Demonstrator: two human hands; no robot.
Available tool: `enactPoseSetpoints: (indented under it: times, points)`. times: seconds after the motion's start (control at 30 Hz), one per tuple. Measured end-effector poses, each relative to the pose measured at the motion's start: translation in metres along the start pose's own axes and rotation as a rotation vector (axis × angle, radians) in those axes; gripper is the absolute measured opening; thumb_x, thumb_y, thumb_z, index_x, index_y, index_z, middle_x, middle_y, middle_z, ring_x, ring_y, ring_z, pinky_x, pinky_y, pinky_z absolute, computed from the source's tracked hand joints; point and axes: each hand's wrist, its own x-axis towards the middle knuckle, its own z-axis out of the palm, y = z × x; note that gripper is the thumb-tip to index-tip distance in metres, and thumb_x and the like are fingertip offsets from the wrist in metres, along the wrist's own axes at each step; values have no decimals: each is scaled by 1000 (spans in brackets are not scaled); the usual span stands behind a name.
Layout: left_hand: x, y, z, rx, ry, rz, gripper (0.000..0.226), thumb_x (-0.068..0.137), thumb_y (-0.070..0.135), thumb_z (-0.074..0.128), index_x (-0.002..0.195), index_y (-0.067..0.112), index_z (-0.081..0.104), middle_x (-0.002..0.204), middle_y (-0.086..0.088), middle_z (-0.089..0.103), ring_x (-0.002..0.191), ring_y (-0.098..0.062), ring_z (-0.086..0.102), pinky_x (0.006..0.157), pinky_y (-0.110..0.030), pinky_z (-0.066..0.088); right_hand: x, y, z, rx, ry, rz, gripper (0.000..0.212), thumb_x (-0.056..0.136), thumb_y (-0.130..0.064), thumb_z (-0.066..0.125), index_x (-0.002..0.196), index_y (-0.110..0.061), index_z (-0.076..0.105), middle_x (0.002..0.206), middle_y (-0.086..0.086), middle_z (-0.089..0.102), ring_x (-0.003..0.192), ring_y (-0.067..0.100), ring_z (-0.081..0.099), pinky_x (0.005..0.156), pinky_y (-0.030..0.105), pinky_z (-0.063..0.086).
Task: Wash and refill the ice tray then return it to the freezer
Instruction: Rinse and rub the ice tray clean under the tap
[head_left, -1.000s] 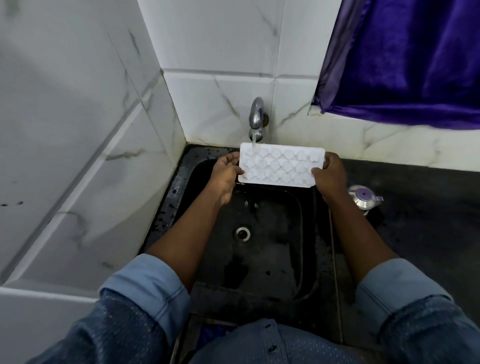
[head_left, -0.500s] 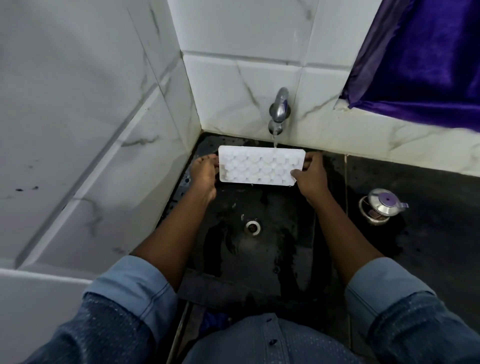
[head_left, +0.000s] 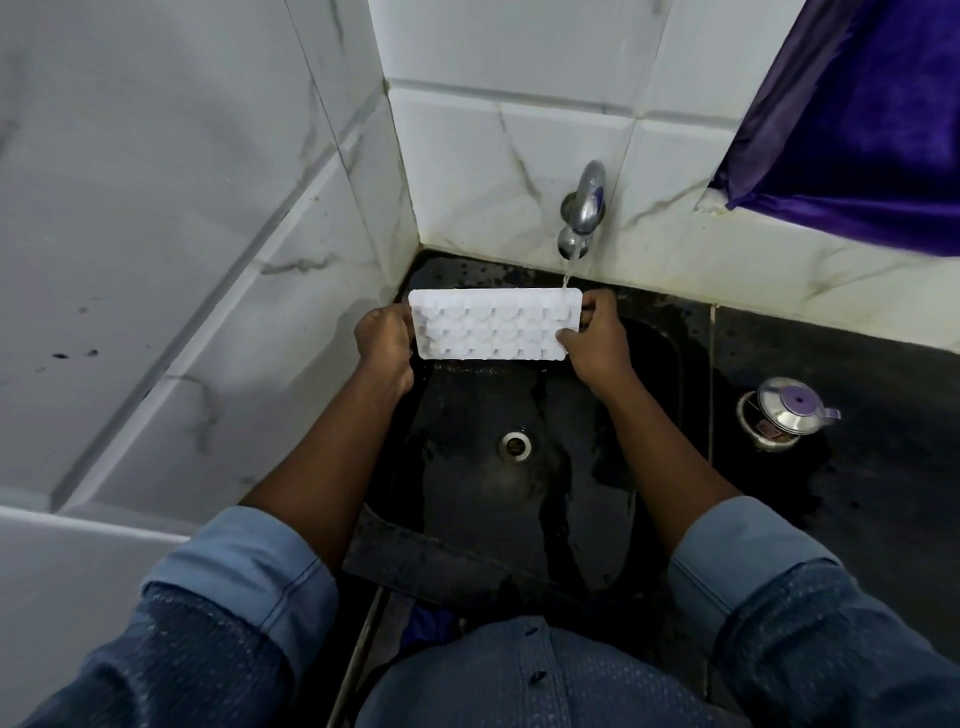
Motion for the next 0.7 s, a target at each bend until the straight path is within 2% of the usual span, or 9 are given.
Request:
enactPoseSetpoints:
  times: [0.1, 0.17, 0.23, 0.37, 0.53, 0.6, 0.7]
  points:
    - [-3, -5, 8, 9, -34, -2, 15, 92, 2, 54, 88, 7, 68, 62, -1, 66, 47, -15, 56, 36, -14, 36, -1, 8, -10, 14, 34, 24, 44, 86, 1, 68, 123, -12, 48, 103, -1, 67, 94, 19, 69, 80, 37, 58]
    - [-7, -9, 16, 12, -81, -16, 14, 94, 7, 55, 98, 10, 68, 79, -3, 73, 63, -17, 64, 40, -15, 41, -2, 16, -22, 19, 65, 38, 45, 85, 1, 68, 123, -12, 49, 106, 1, 68, 95, 20, 69, 80, 35, 57]
    - [-10, -15, 26, 33, -136, -30, 14, 97, 12, 55, 104, 13, 67, 95, -3, 77, 75, -15, 69, 54, -22, 47, -4, 24, -35, 20, 95, 47, 47, 85, 0, 69, 125, -12, 48, 109, 2, 68, 96, 20, 69, 81, 35, 57]
    - [-20, -25, 48, 81, -222, -38, 14, 99, 16, 55, 104, 16, 68, 96, 0, 78, 76, -13, 69, 66, -32, 39, -9, 40, -63, 35, 155, 84, 48, 85, 0, 68, 128, -11, 49, 110, 2, 66, 97, 20, 67, 78, 32, 53]
    - [-39, -29, 71, 133, -327, -56, 16, 101, 19, 55, 99, 19, 71, 96, 4, 77, 84, -14, 69, 80, -34, 41, -19, 53, -90, 55, 236, 105, 48, 85, 4, 67, 128, -9, 51, 111, 2, 66, 97, 16, 65, 82, 30, 51]
    - [-47, -29, 77, 152, -382, -54, 17, 101, 23, 56, 107, 20, 72, 99, 4, 78, 88, -14, 70, 85, -37, 42, -21, 57, -98, 66, 254, 122, 50, 85, 4, 67, 130, -10, 51, 112, 1, 66, 99, 17, 65, 86, 31, 52]
    - [-56, -25, 77, 201, -449, -48, 32, 98, 29, 58, 123, 16, 72, 114, 5, 79, 108, -15, 71, 91, -39, 41, -20, 62, -105, 69, 281, 134, 54, 84, 3, 67, 134, -10, 53, 113, 1, 67, 103, 19, 66, 91, 35, 54]
